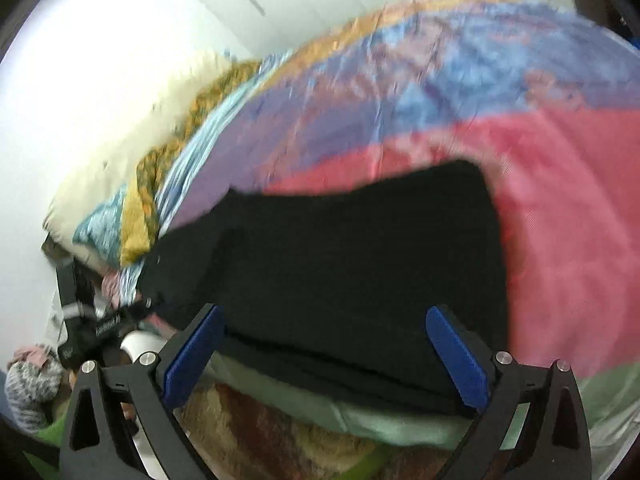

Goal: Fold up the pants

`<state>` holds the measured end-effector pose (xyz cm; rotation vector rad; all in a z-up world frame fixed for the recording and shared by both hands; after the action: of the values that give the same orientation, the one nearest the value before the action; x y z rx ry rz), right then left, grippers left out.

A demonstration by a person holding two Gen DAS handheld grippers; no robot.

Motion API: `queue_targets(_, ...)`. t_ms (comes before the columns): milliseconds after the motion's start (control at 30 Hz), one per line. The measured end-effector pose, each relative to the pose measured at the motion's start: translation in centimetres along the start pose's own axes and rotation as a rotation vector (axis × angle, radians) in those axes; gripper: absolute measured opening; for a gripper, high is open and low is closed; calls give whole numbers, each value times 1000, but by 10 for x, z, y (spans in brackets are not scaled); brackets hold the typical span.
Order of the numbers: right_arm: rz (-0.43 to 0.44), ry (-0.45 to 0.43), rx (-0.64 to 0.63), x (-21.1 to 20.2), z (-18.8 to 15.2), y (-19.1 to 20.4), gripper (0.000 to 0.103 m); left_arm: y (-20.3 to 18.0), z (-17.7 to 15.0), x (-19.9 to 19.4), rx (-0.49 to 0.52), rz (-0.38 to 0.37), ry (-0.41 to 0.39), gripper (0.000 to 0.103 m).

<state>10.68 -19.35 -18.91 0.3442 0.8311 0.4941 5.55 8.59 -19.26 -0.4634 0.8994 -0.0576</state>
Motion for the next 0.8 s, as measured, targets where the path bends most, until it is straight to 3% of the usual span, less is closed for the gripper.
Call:
queue_targets(100, -74, -31, 28, -9, -2, -15, 100, 7, 3, -1, -24, 13, -10, 69)
queue_targets(267, -119, -63, 86, -14, 0, -34, 101, 11, 2, 1, -21, 37, -8, 69)
queue_targets(500, -180, -71, 39, -19, 0, -36, 102, 17, 2, 2, -29, 68, -13, 69)
queue_targets(800, -195, -56, 14, -14, -3, -34, 103, 25, 3, 3, -57, 84, -16, 69)
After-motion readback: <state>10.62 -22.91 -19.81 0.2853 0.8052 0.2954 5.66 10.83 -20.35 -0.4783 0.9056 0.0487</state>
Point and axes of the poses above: each gripper's, at about its wrist camera, not at the fingertips, and x roughly the way its jaws point, y to its left, z to its top, the point moved 6 cm from there along x, roughly the way its jaws point, and after that the axes turned 7 degrees about -x, right-handed, at the moved point
